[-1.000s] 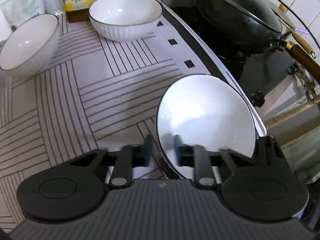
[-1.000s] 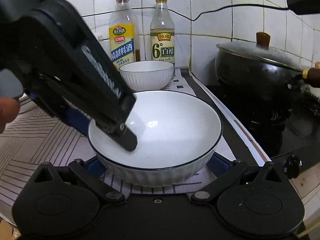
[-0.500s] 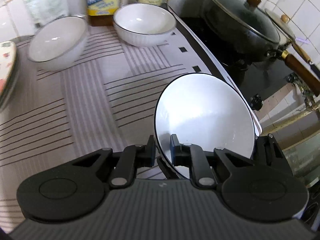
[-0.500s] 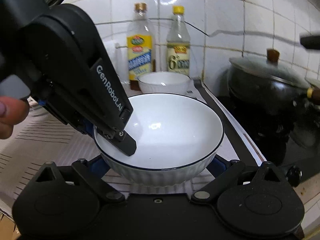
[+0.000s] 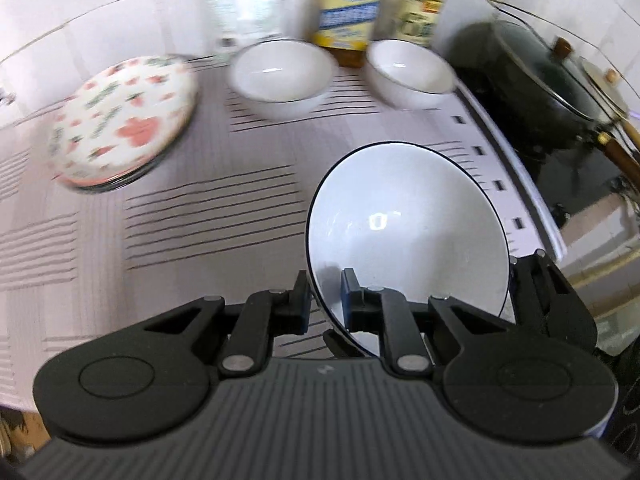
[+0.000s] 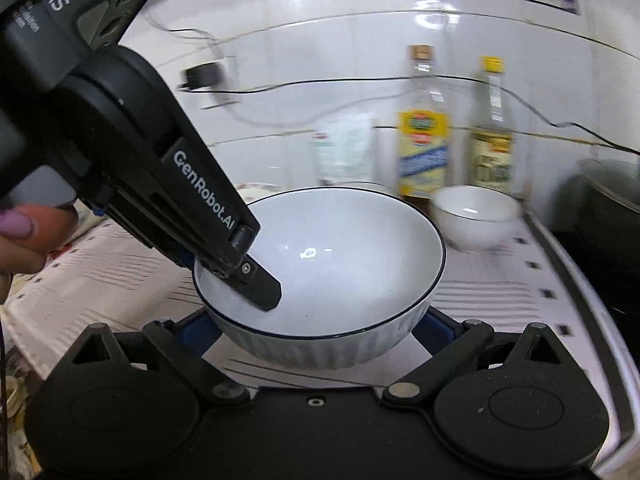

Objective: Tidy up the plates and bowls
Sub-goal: 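Carry the bowl beside the plate stack, set it down, open left gripper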

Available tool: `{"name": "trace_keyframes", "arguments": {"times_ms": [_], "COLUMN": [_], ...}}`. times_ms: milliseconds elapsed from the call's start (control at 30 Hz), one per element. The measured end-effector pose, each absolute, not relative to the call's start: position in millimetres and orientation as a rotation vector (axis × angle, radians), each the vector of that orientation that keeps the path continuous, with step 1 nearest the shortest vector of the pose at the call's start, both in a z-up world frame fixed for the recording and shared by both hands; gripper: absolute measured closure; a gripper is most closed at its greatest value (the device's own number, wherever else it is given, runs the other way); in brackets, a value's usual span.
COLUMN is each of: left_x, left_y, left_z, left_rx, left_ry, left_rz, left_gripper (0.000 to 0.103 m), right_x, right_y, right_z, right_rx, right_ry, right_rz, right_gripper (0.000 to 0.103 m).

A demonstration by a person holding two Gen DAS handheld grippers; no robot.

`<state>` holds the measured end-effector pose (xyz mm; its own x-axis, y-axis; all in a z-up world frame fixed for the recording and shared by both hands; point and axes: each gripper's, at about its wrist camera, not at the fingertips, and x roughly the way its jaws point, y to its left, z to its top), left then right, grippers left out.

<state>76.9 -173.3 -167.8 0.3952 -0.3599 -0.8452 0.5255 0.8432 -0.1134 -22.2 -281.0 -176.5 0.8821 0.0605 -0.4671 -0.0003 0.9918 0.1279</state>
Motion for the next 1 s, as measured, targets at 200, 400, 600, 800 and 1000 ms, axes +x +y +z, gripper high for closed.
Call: {"name": "trace_keyframes", "arguments": {"times_ms": [200,400,600,800,1000], "left_x": [96,109,129,151,172], "left_y": [-117,-80,-54,-38,-28], "left_z": [-159,-169,-185,-201,-214], "left_rx": [0.064,0.05,0.043,0.037,-0.021], "left_ry": [1.055,1.068,1.07,1.059,1.085], "left_rz": [-0.496,-0.409,-0.349,-0.287,-0.249], "left_gripper": [0.089,0.089,0.088,0.089,0.089], "right_x": [1,22,55,91,114], "right_y": [-244,-207,-179,-157,-140], "right_z": [-174,-178,-193,-209,-225], "right_rx": [0.111,0.066,0.007,-0.021,-0.094], "right_ry": [0.496,0.51,0.524,0.547,0.574], "right_rz": [0.162,0.267,0.331,0.367,0.35], "right_gripper": [0.001,0.001,0.0,0.0,0.0]}}
